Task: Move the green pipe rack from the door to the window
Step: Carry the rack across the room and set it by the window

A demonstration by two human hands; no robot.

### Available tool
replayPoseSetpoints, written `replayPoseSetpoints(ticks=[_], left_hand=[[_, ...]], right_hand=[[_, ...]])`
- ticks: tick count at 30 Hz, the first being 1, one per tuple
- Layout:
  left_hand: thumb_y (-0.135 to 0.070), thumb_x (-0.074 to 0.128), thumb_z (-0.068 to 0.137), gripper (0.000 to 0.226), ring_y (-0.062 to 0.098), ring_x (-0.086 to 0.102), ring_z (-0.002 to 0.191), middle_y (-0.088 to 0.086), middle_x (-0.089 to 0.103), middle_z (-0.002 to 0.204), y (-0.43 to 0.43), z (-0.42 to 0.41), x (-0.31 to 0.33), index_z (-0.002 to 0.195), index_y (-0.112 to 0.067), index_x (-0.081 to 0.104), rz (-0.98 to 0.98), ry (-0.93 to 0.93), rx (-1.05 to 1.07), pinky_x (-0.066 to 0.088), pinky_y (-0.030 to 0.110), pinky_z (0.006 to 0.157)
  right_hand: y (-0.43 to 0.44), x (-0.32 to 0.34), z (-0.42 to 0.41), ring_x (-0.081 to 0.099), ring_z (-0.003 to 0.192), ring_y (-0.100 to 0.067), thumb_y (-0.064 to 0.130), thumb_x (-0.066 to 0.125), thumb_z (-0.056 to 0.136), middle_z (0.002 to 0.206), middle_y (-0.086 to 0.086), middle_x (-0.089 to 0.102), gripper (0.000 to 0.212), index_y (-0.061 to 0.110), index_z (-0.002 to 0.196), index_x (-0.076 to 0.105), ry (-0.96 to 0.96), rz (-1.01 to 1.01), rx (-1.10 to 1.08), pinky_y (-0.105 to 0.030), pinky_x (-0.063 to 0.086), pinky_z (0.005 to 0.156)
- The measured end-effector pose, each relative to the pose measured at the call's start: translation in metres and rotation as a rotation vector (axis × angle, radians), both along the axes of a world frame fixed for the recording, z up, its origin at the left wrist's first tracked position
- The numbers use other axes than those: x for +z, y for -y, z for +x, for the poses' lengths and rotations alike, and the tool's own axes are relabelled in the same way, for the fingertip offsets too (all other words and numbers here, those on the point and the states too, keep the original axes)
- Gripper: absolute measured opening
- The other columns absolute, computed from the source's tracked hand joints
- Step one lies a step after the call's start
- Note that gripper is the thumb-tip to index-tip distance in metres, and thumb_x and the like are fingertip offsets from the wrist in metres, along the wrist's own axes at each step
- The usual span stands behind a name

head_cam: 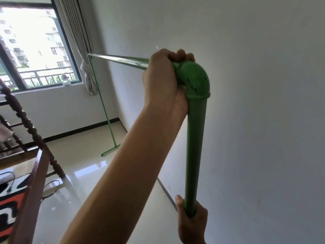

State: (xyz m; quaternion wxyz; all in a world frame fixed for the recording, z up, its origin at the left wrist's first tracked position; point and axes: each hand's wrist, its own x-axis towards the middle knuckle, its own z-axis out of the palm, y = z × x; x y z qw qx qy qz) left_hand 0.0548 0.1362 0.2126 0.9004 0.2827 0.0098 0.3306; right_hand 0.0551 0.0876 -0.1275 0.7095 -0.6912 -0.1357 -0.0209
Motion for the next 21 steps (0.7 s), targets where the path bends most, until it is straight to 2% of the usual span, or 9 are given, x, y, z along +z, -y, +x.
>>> replayPoseSetpoints(ticks=[3, 5, 9, 11, 13, 16, 21], left_hand=[[0.003, 0.042, 0.090, 0.025, 0.011, 0.055, 0.036, -0.001, 0.054, 0.047, -0.002, -0.013, -0.001, 0.069, -0.010, 0.047, -0.007, 0.028, 0.003, 0.045, 0.015, 0.039], [0.003, 0.041, 0.090, 0.026, 0.011, 0.054, 0.035, 0.000, 0.053, 0.047, -0.004, -0.021, 0.000, 0.068, -0.009, 0.048, -0.017, 0.051, 0.015, 0.045, 0.015, 0.040], [0.002, 0.040, 0.089, 0.026, 0.011, 0.051, 0.037, 0.001, 0.049, 0.055, -0.017, -0.031, 0.002, 0.067, -0.011, 0.045, 0.028, 0.019, 0.076, 0.043, 0.014, 0.041], [0.002, 0.040, 0.089, 0.026, 0.011, 0.049, 0.039, 0.001, 0.047, 0.059, -0.026, -0.034, 0.004, 0.067, -0.012, 0.044, 0.063, -0.002, 0.110, 0.042, 0.013, 0.041], [0.002, 0.040, 0.089, 0.026, 0.011, 0.049, 0.040, 0.001, 0.047, 0.060, -0.035, -0.034, 0.005, 0.068, -0.012, 0.044, 0.064, -0.001, 0.128, 0.042, 0.013, 0.042], [0.003, 0.040, 0.089, 0.025, 0.011, 0.050, 0.040, 0.001, 0.048, 0.061, -0.050, -0.031, 0.005, 0.068, -0.011, 0.046, 0.053, -0.004, 0.151, 0.043, 0.013, 0.042], [0.003, 0.041, 0.087, 0.026, 0.011, 0.052, 0.039, 0.001, 0.051, 0.059, -0.083, -0.022, 0.002, 0.067, -0.011, 0.046, 0.057, -0.018, 0.195, 0.044, 0.016, 0.042]], right_hand=[[-0.002, -0.005, -0.008, 0.051, 0.034, -0.008, -0.001, 0.083, 0.074, 0.036, -0.006, 0.053, 0.053, 0.023, 0.040, 0.050, 0.020, -0.010, -0.005, -0.010, 0.042, 0.043], [-0.004, -0.009, -0.012, 0.055, 0.035, -0.012, -0.002, 0.084, 0.073, 0.037, 0.000, 0.056, 0.051, 0.026, 0.043, 0.053, 0.053, -0.038, 0.006, -0.010, 0.044, 0.044], [-0.017, -0.013, -0.018, 0.050, 0.035, -0.026, -0.002, 0.084, 0.072, 0.043, -0.018, 0.054, 0.048, 0.011, 0.039, 0.051, 0.063, -0.058, 0.036, -0.014, 0.041, 0.041], [-0.024, -0.012, -0.018, 0.050, 0.036, -0.028, -0.002, 0.083, 0.072, 0.043, -0.020, 0.052, 0.049, 0.012, 0.038, 0.050, 0.071, -0.043, 0.053, -0.015, 0.041, 0.041], [-0.033, -0.010, -0.016, 0.050, 0.037, -0.032, 0.001, 0.083, 0.073, 0.043, -0.021, 0.050, 0.043, 0.006, 0.044, 0.052, 0.080, -0.037, 0.070, -0.019, 0.040, 0.041], [-0.047, -0.011, -0.013, 0.050, 0.037, -0.034, 0.005, 0.082, 0.076, 0.042, -0.020, 0.049, 0.035, 0.009, 0.053, 0.056, 0.102, -0.050, 0.095, -0.028, 0.042, 0.041], [-0.081, -0.012, -0.002, 0.050, 0.035, -0.032, 0.006, 0.081, 0.079, 0.044, -0.019, 0.049, 0.031, 0.012, 0.060, 0.057, 0.104, -0.039, 0.128, -0.032, 0.045, 0.043]])
